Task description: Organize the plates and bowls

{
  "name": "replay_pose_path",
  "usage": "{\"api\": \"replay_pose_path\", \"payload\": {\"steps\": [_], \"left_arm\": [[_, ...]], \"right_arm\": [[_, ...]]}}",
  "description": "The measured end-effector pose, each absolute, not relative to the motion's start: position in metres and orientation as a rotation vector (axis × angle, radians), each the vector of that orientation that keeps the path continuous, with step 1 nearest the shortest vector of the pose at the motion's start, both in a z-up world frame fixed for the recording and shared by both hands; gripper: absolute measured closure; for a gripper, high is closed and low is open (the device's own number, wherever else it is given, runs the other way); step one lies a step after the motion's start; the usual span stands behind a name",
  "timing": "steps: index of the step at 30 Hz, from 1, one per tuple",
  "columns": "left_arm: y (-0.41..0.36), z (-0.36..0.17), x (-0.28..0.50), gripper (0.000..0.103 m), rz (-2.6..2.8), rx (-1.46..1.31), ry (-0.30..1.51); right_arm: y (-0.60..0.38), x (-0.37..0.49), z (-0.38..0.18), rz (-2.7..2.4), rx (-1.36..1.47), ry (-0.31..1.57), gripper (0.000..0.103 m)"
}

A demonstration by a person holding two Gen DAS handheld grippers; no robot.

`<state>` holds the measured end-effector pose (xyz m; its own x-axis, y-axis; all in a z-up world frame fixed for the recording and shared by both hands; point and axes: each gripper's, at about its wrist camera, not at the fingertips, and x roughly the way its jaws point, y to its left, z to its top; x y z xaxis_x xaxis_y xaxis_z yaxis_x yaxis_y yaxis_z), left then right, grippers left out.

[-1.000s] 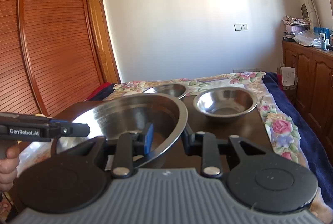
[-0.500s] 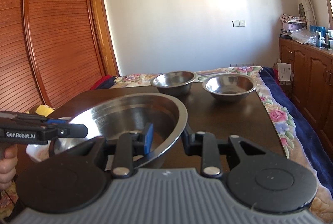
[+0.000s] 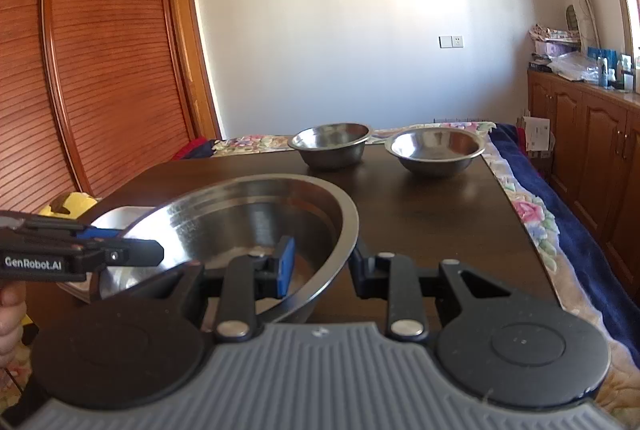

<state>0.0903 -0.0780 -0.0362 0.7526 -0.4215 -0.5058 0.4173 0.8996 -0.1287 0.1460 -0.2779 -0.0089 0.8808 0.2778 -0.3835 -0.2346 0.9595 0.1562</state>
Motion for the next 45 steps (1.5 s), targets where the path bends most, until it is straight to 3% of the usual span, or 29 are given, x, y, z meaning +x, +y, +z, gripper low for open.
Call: {"api": "replay_pose_path", "payload": {"steps": [28, 39, 45], "left_arm": [[-0.08, -0.05, 0.087, 0.066, -0.443, 0.01, 0.571], [-0.073, -0.045, 0.088, 0.056, -0.424, -0.002, 0.558], [-0.069, -0.038, 0.089, 0.051, -0.415, -0.005, 0.541]], "right_arm": [[-0.277, 0.148, -0.021, 0.265, 0.127, 0.458, 0.071], [-0.278, 0.147, -0.016, 0.246, 0.103, 0.451, 0.071], [-0.282, 0.146, -0.008, 0.245, 0.089, 0.443, 0.066]]}}
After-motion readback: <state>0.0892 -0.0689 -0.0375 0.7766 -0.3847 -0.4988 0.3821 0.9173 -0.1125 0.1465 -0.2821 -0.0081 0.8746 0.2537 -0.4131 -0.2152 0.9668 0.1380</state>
